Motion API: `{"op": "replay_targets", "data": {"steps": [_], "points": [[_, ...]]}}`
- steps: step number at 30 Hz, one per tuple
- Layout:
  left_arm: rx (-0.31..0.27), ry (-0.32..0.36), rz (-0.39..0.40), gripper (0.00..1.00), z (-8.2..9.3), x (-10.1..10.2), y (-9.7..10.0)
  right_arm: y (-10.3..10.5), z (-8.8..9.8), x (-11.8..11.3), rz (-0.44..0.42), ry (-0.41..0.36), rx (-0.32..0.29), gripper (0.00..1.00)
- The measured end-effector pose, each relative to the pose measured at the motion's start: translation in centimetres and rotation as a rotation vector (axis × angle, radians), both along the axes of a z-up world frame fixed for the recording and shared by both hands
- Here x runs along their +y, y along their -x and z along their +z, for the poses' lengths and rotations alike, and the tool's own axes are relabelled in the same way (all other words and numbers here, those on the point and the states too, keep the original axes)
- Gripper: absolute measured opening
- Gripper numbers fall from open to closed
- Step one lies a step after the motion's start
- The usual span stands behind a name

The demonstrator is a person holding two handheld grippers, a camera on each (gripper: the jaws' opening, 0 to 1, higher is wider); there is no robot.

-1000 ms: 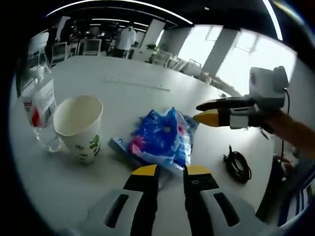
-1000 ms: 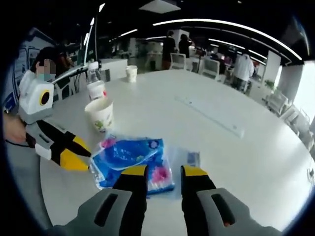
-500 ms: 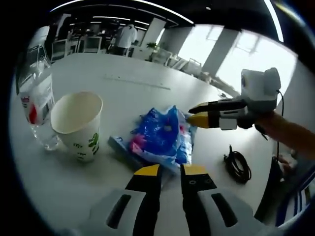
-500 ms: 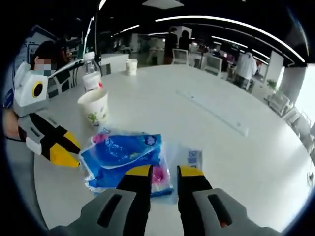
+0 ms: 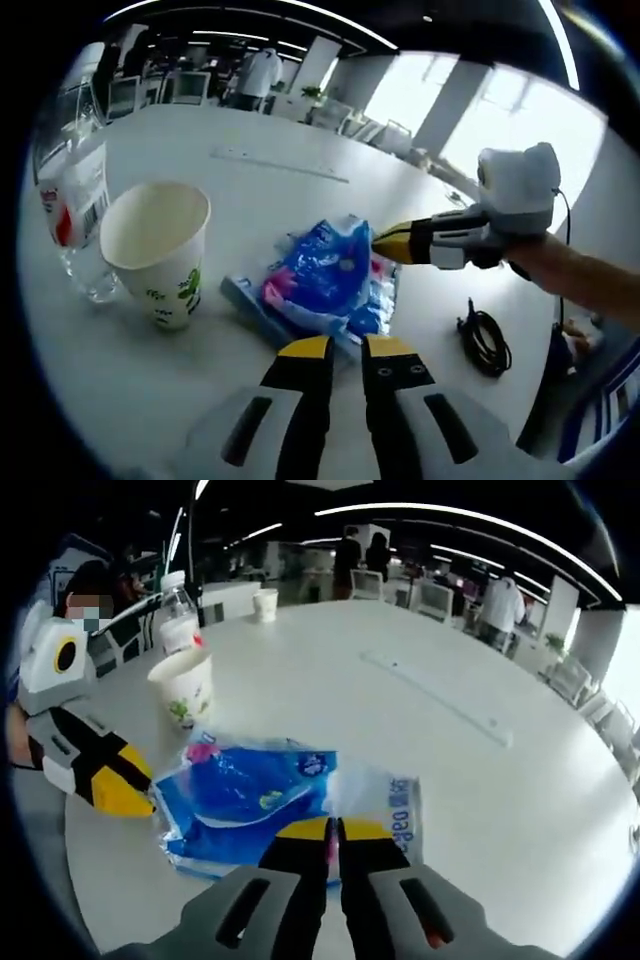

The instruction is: Arrange the tabletop items into an orderly group along one side of the table until the central work area is clear of visible clutter.

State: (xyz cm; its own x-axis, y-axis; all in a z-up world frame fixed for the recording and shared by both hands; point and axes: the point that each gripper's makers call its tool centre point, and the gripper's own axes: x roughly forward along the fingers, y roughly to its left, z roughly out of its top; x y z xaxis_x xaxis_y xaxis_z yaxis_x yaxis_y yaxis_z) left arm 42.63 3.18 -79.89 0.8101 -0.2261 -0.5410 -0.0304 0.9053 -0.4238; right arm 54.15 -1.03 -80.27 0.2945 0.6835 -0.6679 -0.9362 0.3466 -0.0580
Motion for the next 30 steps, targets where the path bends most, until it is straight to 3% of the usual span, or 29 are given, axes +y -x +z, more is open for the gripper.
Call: {"op": "replay_targets", "data": {"steps": [7, 18, 30], "points": [[-0.011, -0.008, 0.006, 0.0, 0.1, 0.3, 0.1, 0.1, 0.2, -1.0, -0.037, -0.015, 0.025, 0.0], [-0.007, -0.005, 0.018, 0.0, 0.2, 0.7, 0.2, 1.3, 1.5, -2.6, -0.088, -0.065, 0.043, 0.0], [-0.058, 0.009, -0.027, 0.0, 2.8, -0.6, -0.7, 1.7, 3.7, -6.0, -0.184, -0.125, 0.031, 0.0]]}}
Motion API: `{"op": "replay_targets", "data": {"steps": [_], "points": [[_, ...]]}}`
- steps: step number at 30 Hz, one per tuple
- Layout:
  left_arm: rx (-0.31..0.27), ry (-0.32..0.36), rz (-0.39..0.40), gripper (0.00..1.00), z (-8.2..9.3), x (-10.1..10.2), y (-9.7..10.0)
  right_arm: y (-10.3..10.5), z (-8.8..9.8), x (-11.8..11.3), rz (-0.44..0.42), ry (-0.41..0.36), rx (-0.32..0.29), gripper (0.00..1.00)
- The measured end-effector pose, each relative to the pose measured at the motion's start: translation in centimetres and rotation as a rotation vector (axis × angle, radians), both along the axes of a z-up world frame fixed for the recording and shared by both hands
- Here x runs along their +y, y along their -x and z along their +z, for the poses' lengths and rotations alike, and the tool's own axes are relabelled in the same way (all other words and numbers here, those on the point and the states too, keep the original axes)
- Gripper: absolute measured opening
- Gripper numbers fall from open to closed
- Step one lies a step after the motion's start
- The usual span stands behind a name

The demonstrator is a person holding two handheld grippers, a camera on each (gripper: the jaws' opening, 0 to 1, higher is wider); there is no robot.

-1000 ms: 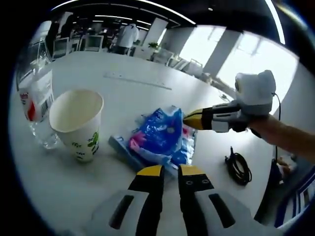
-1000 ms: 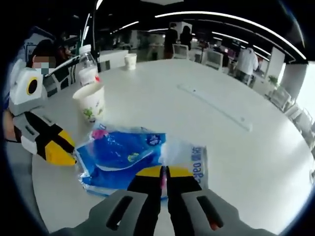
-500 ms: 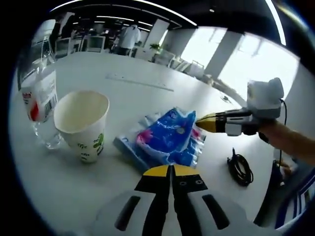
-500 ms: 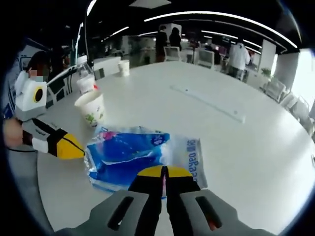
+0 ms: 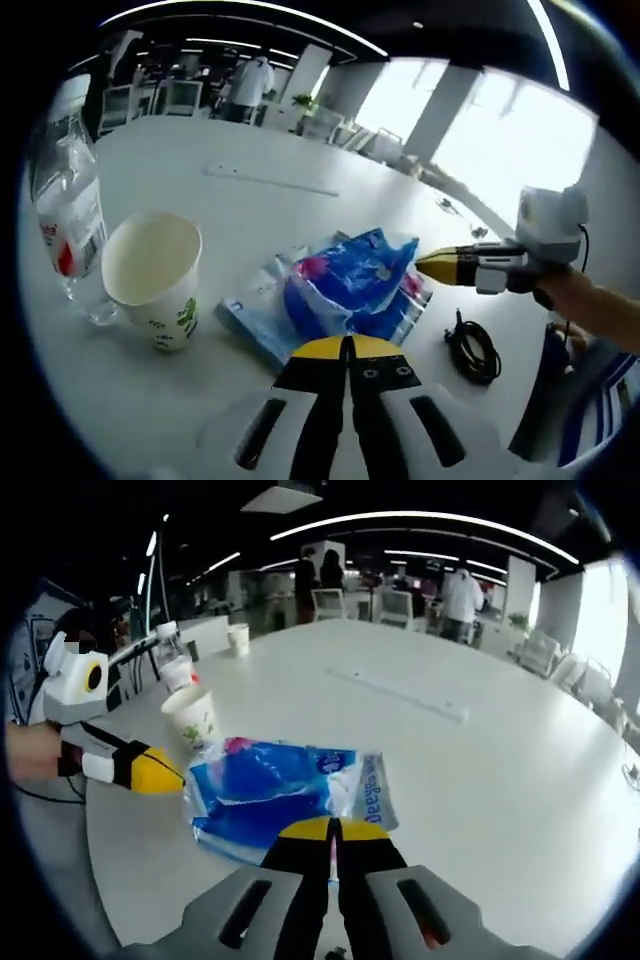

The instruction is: Arrange the tabletop items into an orderly group along one side of the table until the central work area is clear of visible clutter.

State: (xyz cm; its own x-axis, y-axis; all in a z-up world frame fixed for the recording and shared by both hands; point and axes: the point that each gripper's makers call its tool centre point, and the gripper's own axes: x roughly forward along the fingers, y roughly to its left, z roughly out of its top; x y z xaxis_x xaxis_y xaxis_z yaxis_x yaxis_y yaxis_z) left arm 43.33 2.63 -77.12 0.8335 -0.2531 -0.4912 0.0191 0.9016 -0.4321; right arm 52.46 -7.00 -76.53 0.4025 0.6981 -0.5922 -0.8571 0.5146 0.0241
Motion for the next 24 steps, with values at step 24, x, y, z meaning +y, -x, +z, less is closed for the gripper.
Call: {"op": "replay_targets", "data": {"steps": [24], "points": [[-0.065, -0.014, -0.201, 0.0, 3.0, -7.1, -4.5, -1.8, 3.5, -8.8, -0.224, -0.047, -0.062, 0.0]]}}
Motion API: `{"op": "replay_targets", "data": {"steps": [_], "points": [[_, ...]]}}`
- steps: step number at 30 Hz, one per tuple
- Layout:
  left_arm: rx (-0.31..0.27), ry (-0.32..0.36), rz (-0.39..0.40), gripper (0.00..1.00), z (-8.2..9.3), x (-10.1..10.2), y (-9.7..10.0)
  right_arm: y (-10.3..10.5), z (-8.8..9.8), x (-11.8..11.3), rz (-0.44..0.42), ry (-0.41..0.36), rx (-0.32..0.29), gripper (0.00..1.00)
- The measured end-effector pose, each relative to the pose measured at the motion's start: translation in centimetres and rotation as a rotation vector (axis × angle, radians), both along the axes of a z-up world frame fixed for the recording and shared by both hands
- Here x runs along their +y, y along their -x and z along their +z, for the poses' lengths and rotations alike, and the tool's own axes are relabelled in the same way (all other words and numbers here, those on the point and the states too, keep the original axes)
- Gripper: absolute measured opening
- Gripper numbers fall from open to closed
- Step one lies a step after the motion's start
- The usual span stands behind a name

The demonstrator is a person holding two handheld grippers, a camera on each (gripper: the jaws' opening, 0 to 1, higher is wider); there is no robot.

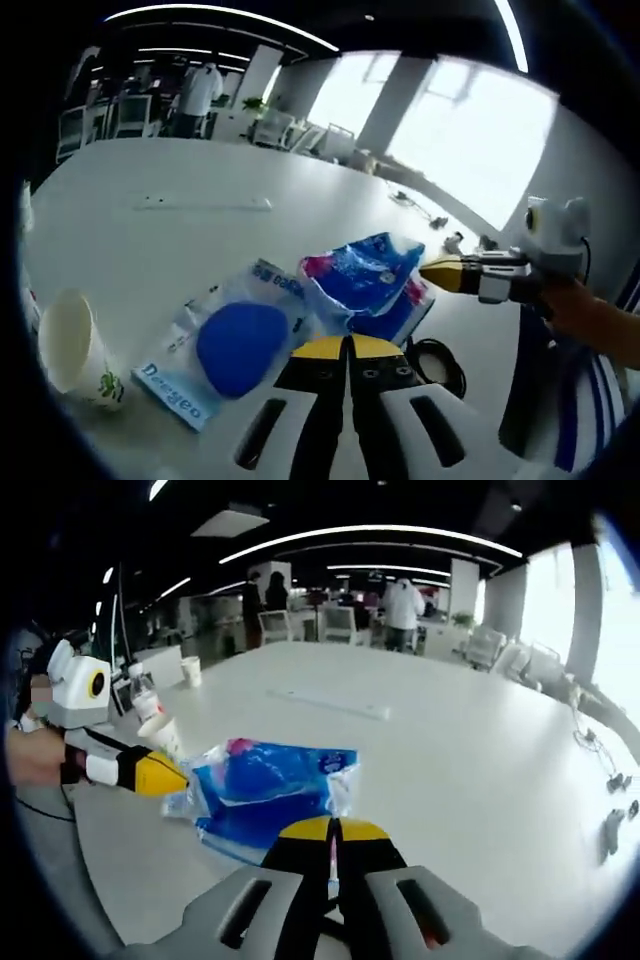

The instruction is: Arrange the tabletop items into an orderly group along one side of the table until the central work area is clear of visible clutter.

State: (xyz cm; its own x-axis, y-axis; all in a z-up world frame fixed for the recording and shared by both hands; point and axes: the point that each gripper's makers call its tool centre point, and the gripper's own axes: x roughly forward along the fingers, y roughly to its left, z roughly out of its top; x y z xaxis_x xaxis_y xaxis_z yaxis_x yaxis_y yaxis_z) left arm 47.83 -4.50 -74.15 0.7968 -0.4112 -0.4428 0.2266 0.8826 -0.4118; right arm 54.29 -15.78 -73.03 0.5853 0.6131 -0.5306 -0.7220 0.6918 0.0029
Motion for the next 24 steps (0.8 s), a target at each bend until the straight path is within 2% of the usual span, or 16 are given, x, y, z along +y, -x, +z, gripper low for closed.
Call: {"op": "replay_targets", "data": {"steps": [15, 24], "points": [[0.016, 0.014, -0.059, 0.0, -0.7, -2.4, -1.8, -0.6, -0.6, -3.1, -0.072, -0.009, 0.015, 0.0], [0.009, 0.013, -0.09, 0.0, -0.4, -3.7, -2.6, -1.1, -0.3, -4.7, -0.096, -0.003, 0.006, 0.0]]}}
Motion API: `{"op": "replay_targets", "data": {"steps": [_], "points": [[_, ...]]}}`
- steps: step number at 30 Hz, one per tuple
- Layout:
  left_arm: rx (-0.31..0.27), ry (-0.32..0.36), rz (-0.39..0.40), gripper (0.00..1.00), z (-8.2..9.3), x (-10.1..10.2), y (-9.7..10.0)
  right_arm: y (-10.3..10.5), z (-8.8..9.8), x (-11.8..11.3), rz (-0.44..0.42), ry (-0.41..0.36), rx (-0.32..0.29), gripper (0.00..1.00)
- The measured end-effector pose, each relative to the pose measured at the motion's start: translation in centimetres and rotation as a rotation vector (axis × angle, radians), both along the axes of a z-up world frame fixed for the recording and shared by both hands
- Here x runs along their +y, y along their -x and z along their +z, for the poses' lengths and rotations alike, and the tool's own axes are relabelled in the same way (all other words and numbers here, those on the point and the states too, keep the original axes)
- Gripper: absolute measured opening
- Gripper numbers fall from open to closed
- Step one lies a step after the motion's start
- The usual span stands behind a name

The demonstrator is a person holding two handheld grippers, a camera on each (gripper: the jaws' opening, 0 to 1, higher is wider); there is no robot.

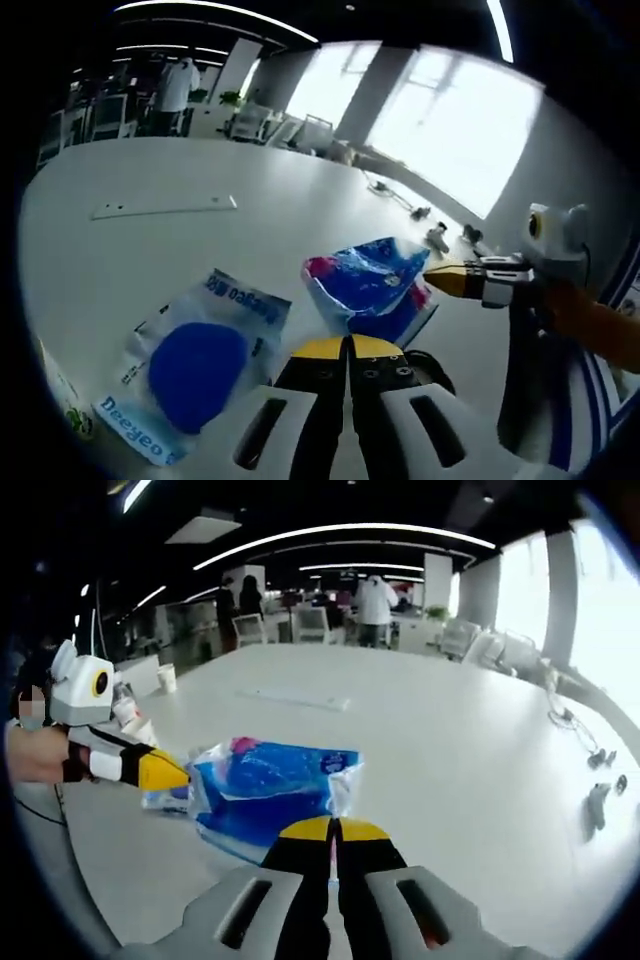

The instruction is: Arrange the tabletop items into an orderly group along one side of the table until the central work area is clear of visible clutter.

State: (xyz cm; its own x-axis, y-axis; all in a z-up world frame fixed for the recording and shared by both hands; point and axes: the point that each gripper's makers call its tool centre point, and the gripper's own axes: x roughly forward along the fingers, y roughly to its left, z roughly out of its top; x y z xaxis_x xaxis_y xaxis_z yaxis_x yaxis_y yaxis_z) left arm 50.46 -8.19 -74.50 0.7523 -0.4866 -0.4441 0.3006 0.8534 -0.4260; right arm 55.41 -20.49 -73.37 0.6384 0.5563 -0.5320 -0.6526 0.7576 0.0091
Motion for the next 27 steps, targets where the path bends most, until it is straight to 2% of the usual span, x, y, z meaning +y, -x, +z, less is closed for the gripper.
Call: {"op": "replay_targets", "data": {"steps": [15, 27], "points": [[-0.002, 0.024, -0.02, 0.0, -0.6, -2.2, -2.0, -1.5, -0.9, -2.3, -0.027, 0.022, 0.005, 0.0], [0.015, 0.028, -0.038, 0.0, -2.0, -2.7, -3.1, -2.6, -2.3, -2.8, -0.042, 0.027, 0.03, 0.0]]}}
